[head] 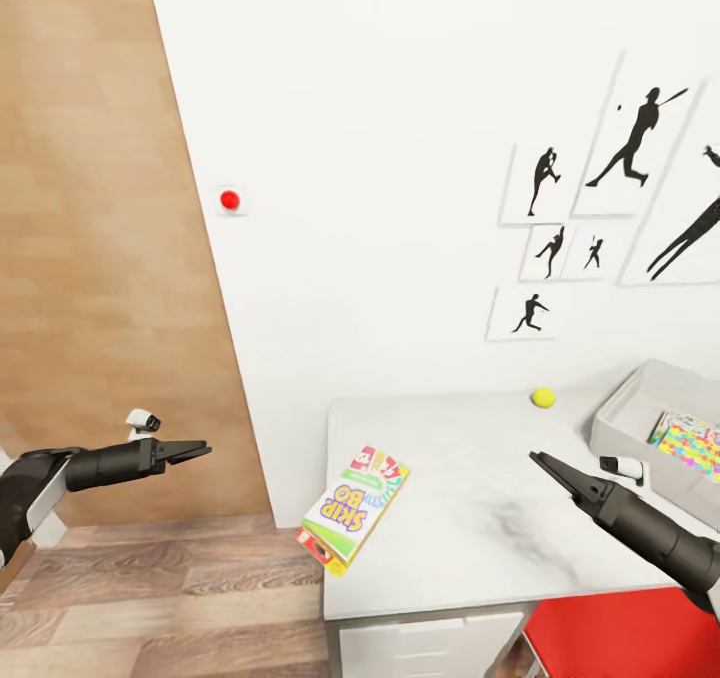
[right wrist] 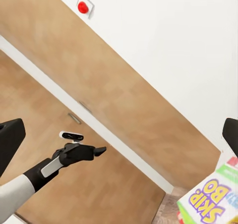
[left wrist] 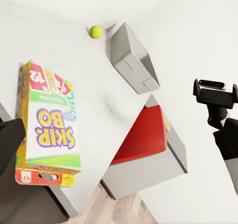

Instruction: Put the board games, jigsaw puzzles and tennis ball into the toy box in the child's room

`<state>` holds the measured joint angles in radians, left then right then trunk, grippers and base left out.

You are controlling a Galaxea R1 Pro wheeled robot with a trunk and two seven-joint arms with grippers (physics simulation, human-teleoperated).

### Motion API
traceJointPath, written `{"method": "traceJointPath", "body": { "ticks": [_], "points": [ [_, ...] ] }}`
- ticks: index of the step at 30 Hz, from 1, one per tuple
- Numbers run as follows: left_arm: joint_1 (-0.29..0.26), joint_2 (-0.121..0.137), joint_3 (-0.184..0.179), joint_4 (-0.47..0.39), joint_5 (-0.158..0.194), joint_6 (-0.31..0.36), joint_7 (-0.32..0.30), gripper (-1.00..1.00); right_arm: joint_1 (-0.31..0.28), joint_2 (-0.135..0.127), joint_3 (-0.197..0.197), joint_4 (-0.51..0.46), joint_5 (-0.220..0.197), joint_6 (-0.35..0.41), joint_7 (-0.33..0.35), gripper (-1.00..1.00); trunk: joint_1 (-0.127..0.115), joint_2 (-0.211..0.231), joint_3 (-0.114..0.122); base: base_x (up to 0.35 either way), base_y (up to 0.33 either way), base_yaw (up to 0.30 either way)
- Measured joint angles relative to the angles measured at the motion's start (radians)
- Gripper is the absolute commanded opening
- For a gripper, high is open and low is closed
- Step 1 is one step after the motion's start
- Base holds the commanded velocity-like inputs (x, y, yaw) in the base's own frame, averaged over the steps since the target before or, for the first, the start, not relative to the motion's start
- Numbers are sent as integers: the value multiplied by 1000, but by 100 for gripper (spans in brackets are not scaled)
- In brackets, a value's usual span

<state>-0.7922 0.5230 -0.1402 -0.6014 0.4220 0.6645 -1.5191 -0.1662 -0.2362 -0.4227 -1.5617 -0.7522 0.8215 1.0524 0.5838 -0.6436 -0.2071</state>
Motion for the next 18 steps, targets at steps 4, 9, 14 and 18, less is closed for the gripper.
{"method": "traceJointPath", "body": {
  "ticks": [4,9,14,18],
  "points": [
    [0,0,0,0,0,0,0,100,0,0,1,0,0,0,0,100,0,0,5,0,55,-183],
    [0,0,0,0,0,1,0,100,0,0,1,0,0,0,1,100,0,0,11,0,130,-186],
    [0,0,-2,0,2,1,-1,100,0,0,2,0,0,0,0,100,0,0,17,0,27,-185],
    [0,0,-1,1,3,6,2,100,0,1,3,0,0,0,-1,100,0,0,21,0,7,-104]
  ]
}}
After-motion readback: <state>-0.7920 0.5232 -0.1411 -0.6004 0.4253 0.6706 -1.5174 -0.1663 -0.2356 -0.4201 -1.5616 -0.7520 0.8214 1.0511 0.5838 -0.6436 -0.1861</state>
